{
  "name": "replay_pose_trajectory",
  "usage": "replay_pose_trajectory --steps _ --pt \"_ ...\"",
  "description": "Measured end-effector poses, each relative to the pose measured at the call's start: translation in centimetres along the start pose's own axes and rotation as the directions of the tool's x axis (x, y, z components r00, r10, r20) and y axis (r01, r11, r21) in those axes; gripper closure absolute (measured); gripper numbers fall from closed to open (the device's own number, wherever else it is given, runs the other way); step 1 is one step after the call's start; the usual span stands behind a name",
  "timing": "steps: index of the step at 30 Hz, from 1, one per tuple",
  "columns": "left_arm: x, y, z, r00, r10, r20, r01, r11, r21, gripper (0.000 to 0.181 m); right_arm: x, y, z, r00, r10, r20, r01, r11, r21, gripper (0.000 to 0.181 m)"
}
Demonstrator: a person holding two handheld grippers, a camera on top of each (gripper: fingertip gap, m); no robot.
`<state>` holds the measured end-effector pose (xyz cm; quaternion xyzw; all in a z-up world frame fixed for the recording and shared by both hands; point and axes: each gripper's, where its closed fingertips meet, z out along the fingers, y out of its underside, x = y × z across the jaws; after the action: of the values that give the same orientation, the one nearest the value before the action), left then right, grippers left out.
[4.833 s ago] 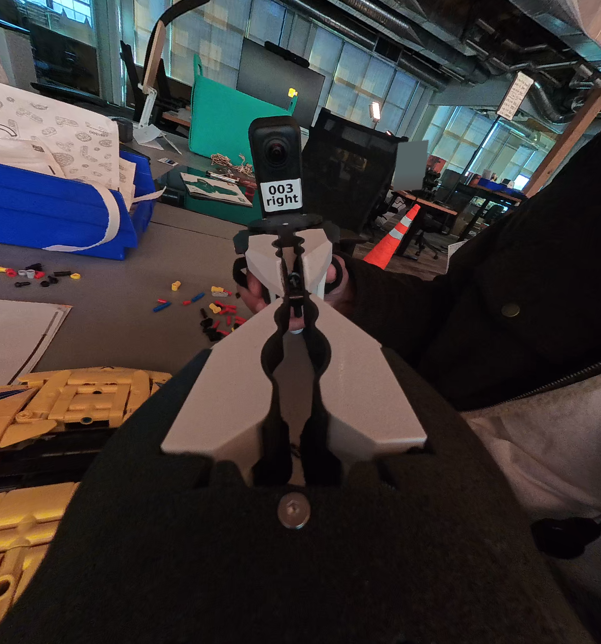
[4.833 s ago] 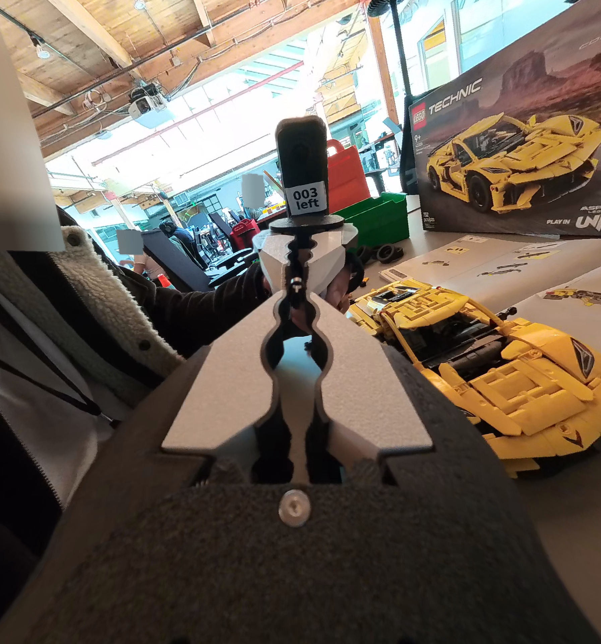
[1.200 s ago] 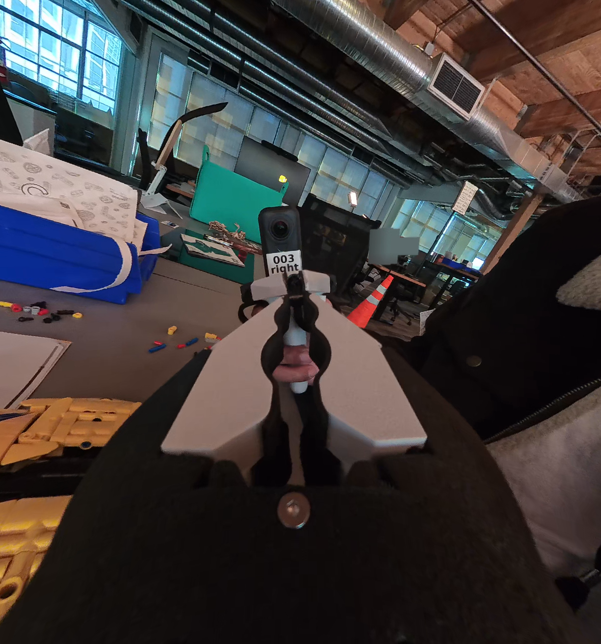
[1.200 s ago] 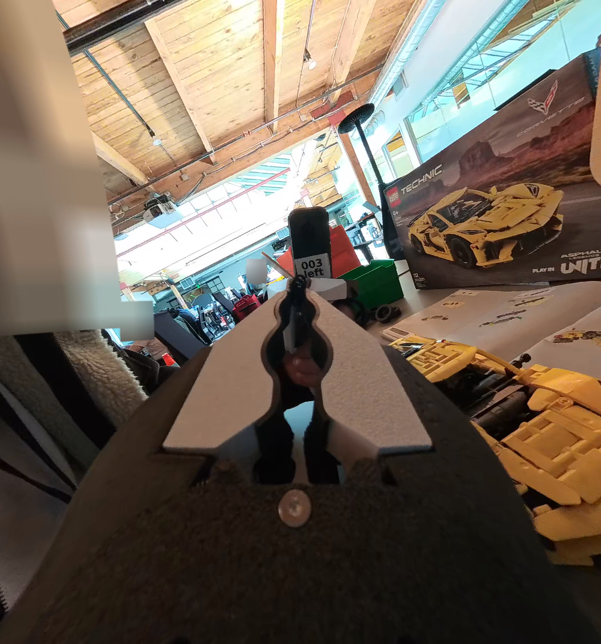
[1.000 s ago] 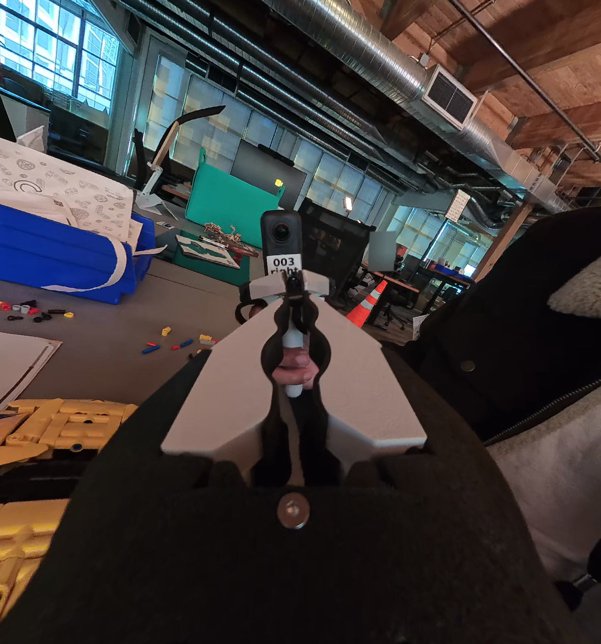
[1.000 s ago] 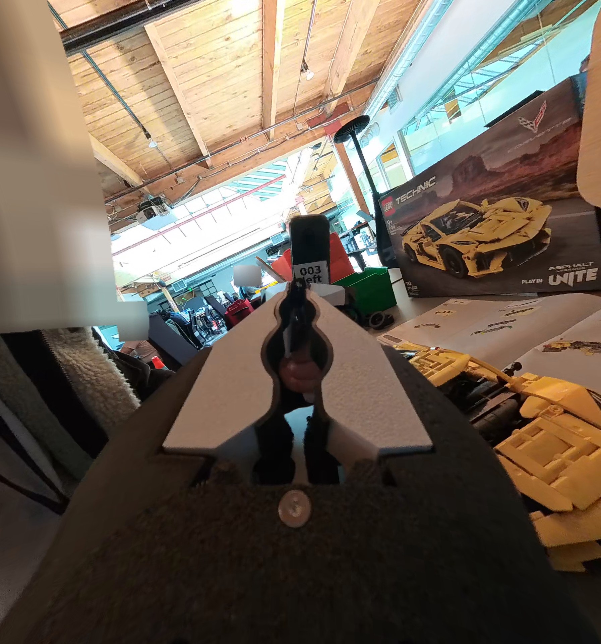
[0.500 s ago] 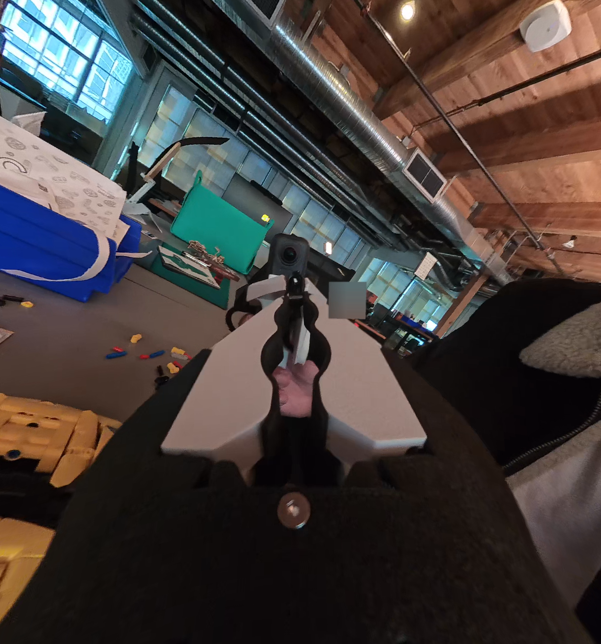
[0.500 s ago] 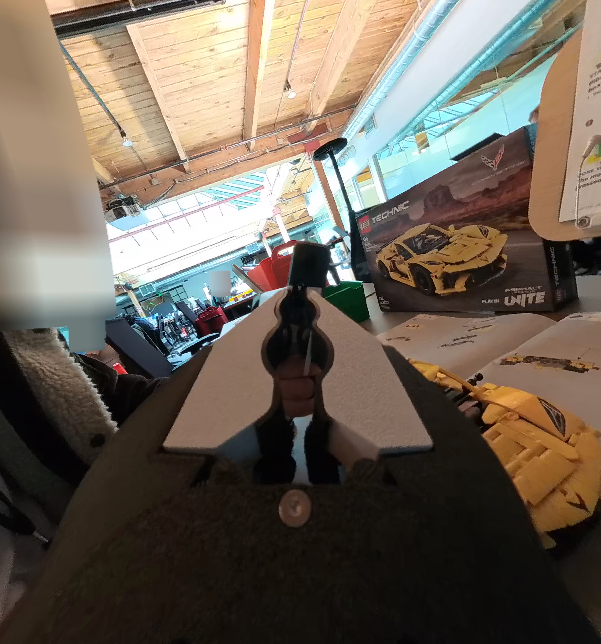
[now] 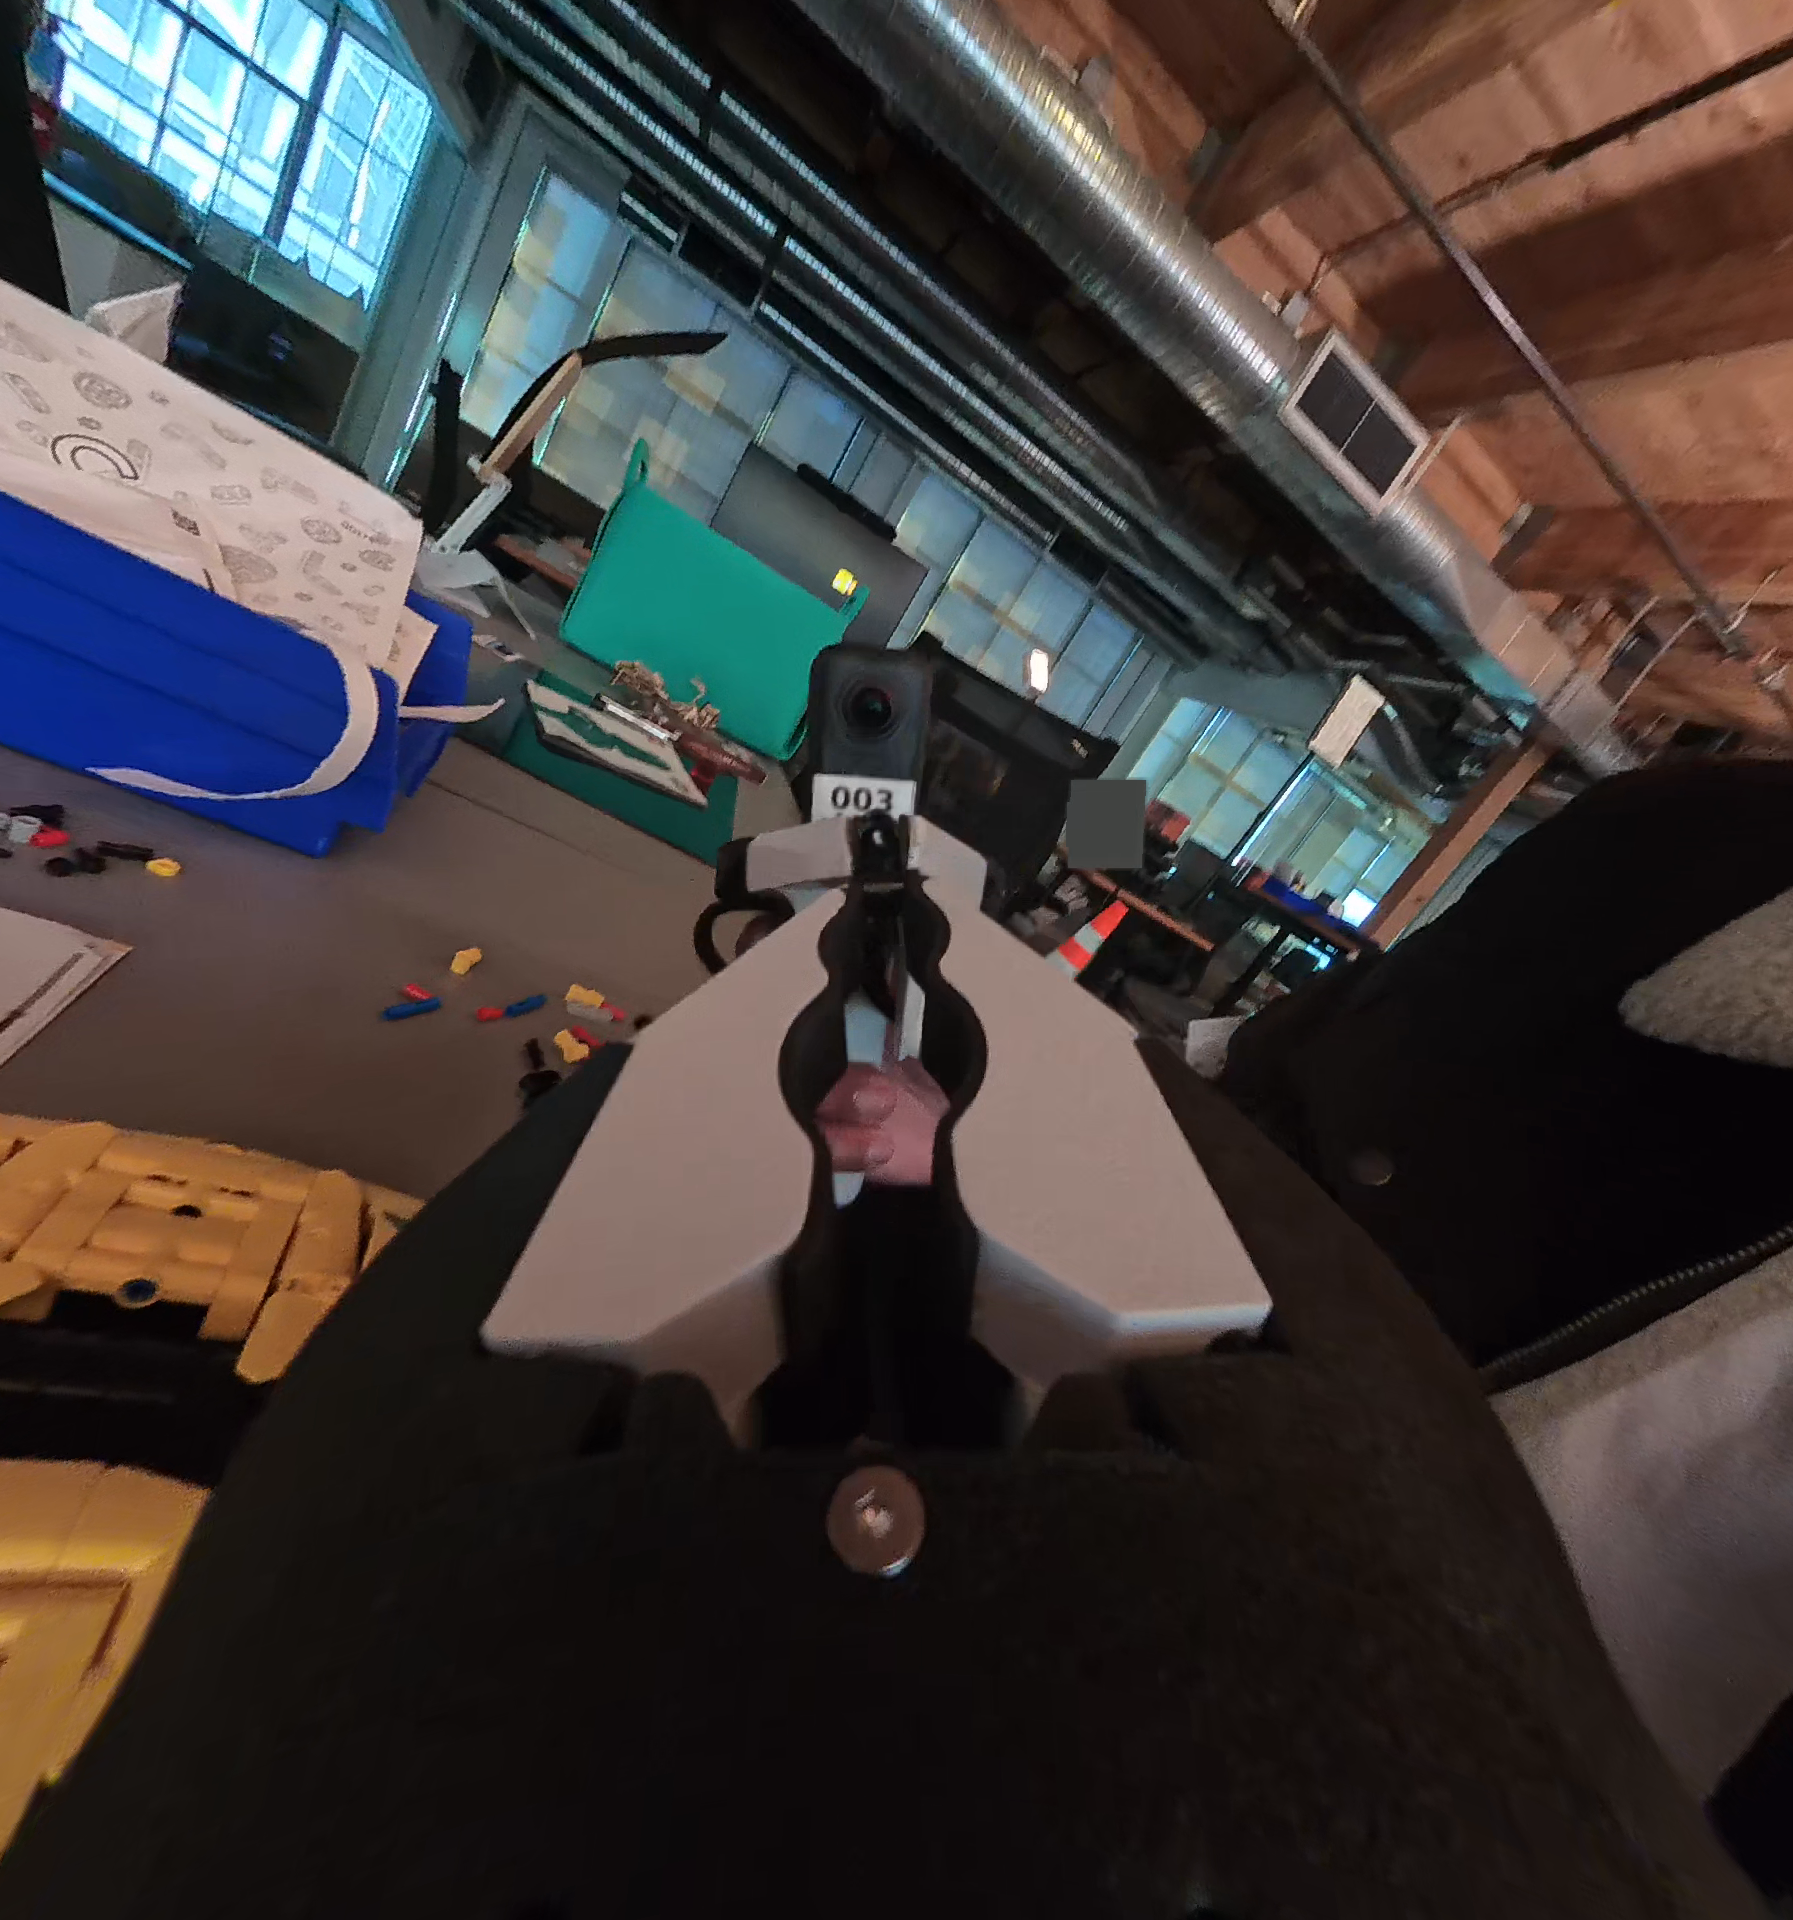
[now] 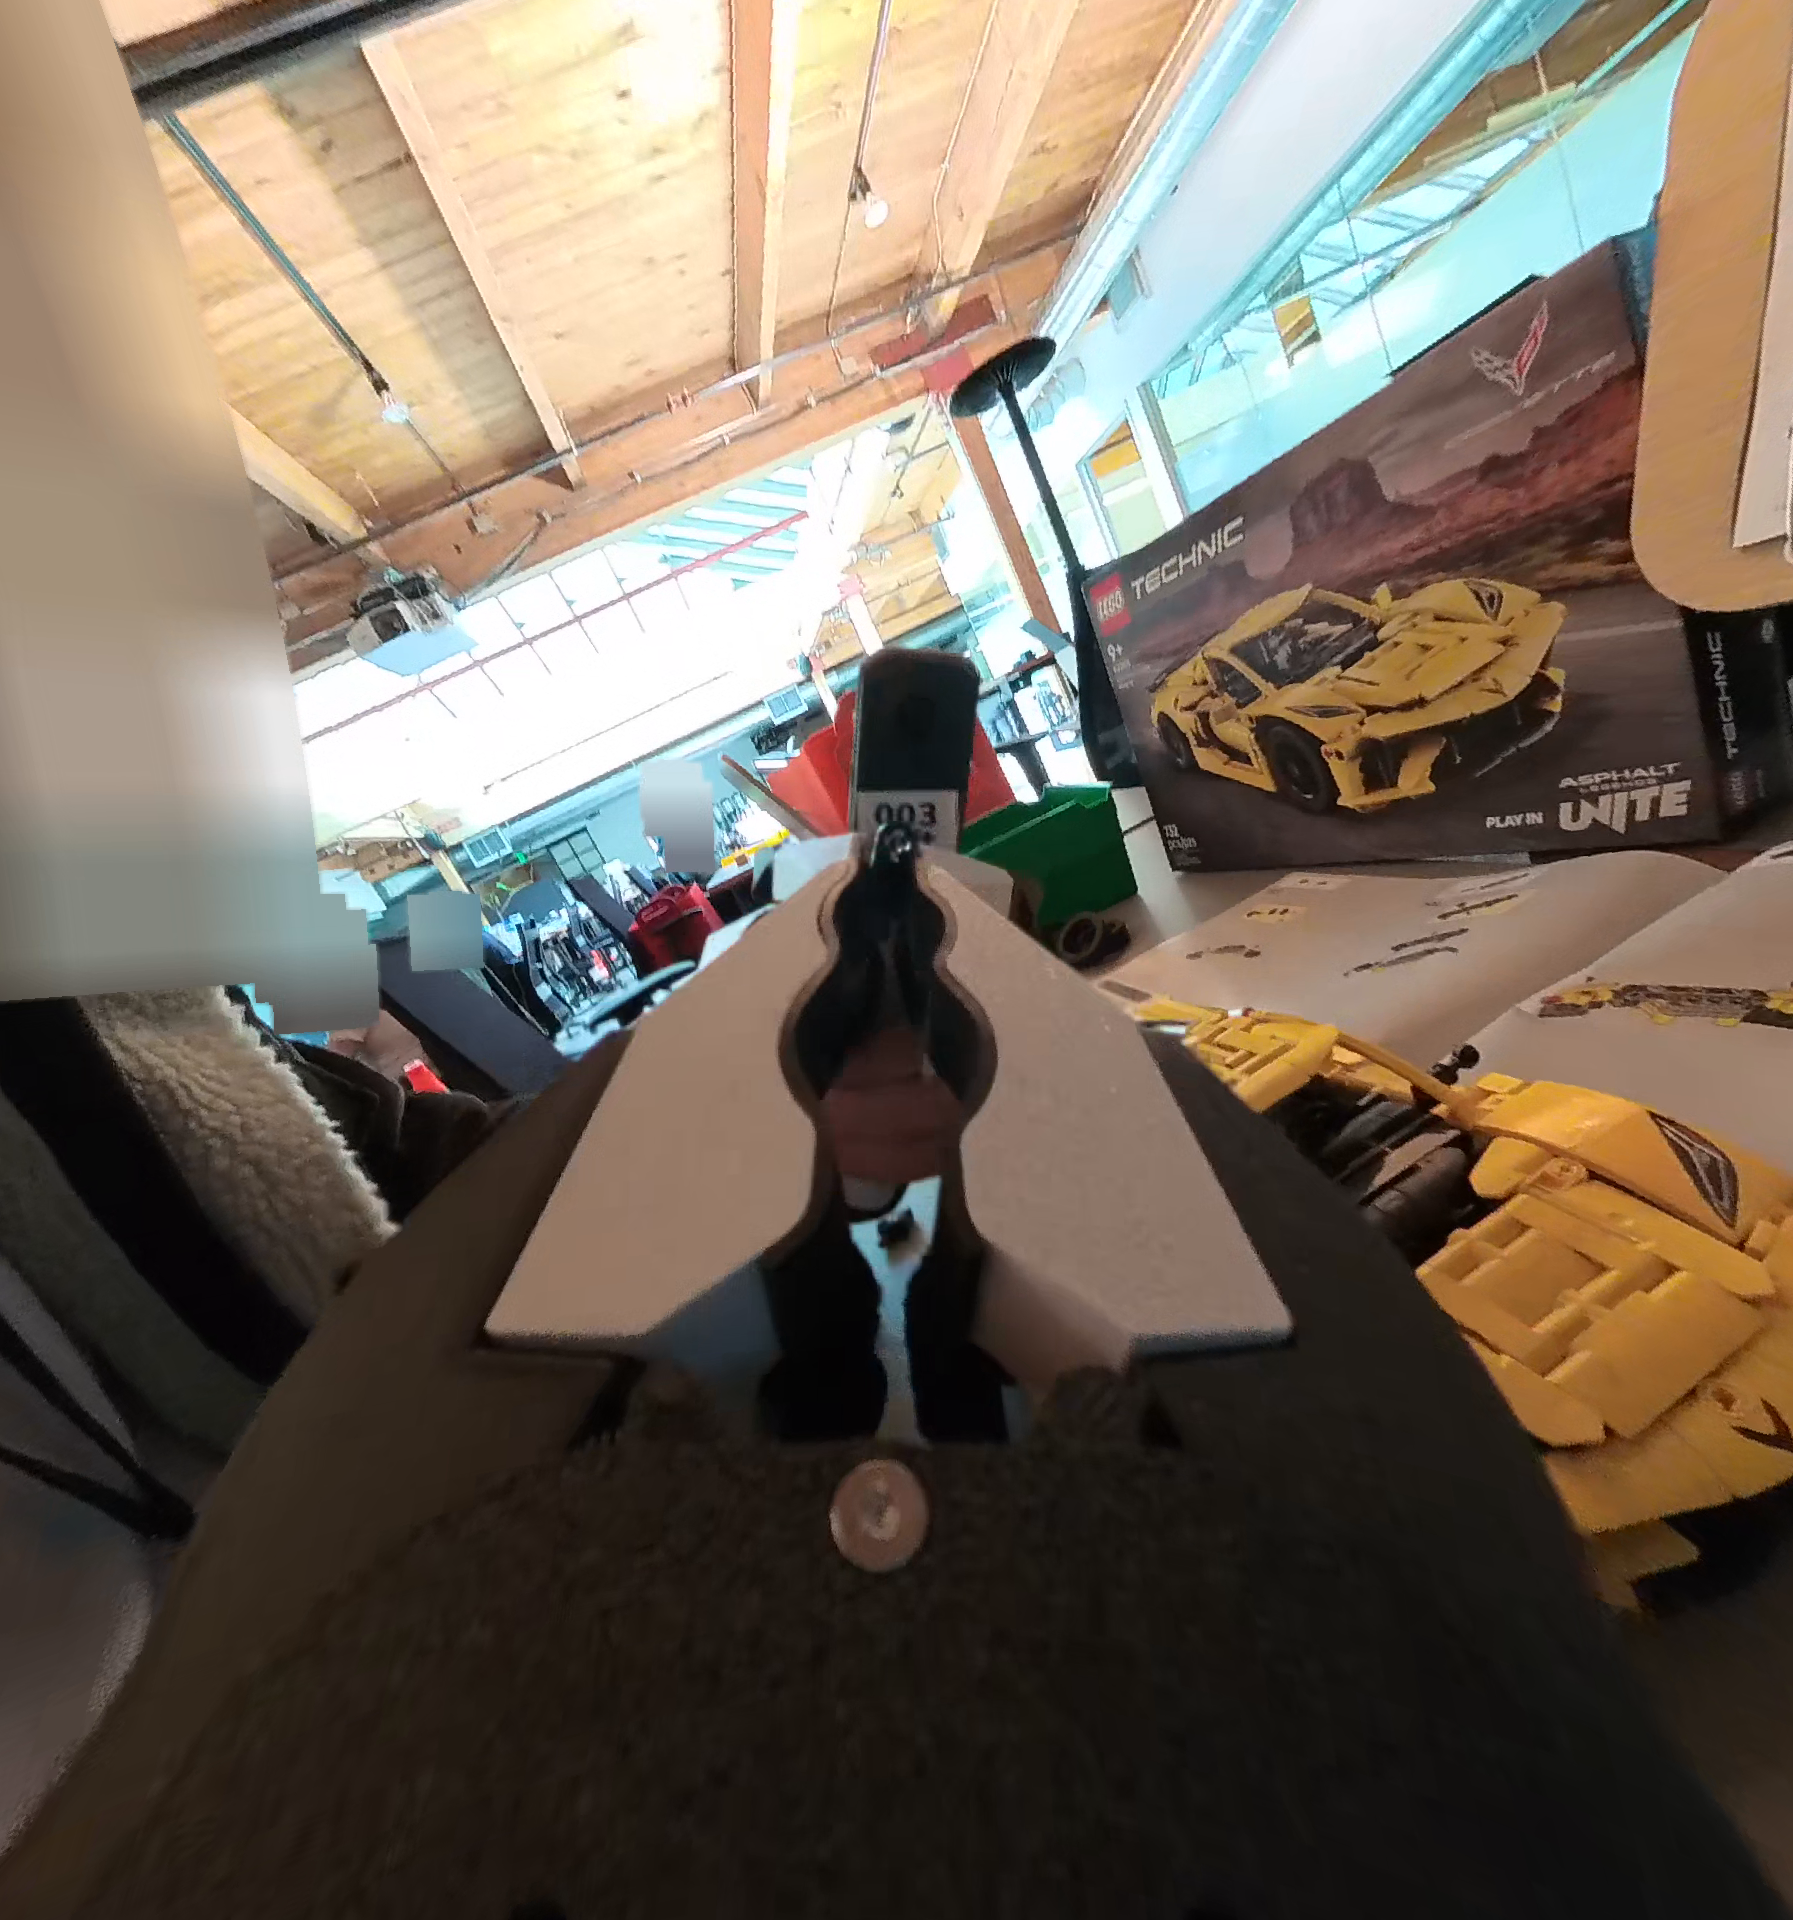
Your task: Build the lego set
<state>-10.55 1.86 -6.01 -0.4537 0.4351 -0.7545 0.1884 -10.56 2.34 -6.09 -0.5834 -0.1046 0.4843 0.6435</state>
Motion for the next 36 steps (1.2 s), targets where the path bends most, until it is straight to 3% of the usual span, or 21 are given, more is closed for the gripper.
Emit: replay_pose_trajectory --steps 5,11,23,26,27,29,30,32,36 --pt "-0.4 0.6 -0.1 1.0 -0.015 0.013 0.015 0.999 -0.049 0.176 0.3 0.7 -0.2 1.0 0.028 0.007 -0.027 0.998 -0.05 0.175" --pt "-0.6 1.3 -0.3 0.996 0.065 0.066 -0.055 0.989 -0.137 0.176 0.6 1.5 -0.3 0.994 0.104 0.023 -0.102 0.991 -0.088 0.175" --pt "-0.6 1.9 0.0 0.987 0.138 0.085 -0.12 0.975 -0.189 0.176 0.6 1.6 -0.4 0.985 0.165 0.053 -0.16 0.983 -0.087 0.175" --pt "-0.6 6.0 1.8 0.983 0.175 0.057 -0.145 0.928 -0.344 0.18 0.0 2.7 1.0 0.981 0.179 0.071 -0.167 0.975 -0.145 0.177" --pt "-0.8 6.5 2.6 0.977 0.198 0.078 -0.162 0.929 -0.333 0.181 -0.4 3.3 1.6 0.984 0.162 0.075 -0.145 0.969 -0.198 0.169" --pt "-0.9 4.8 2.1 0.971 0.217 0.097 -0.185 0.946 -0.266 0.181 0.0 0.6 0.6 0.999 0.036 0.039 -0.032 0.993 -0.112 0.18" --pt "-1.0 3.9 1.5 0.963 0.244 0.111 -0.21 0.944 -0.253 0.181 -0.1 -0.7 -0.1 0.997 0.059 0.05 -0.055 0.996 -0.065 0.18" --pt "-0.8 2.5 0.8 0.968 0.23 0.104 -0.207 0.958 -0.201 0.181 0.4 -0.1 -0.5 0.997 0.073 0.022 -0.07 0.992 -0.106 0.179" --pt "-0.3 3.2 0.9 0.971 0.23 0.064 -0.21 0.95 -0.23 0.181 0.5 0.3 -0.1 0.993 0.109 0.046 -0.104 0.99 -0.09 0.179"
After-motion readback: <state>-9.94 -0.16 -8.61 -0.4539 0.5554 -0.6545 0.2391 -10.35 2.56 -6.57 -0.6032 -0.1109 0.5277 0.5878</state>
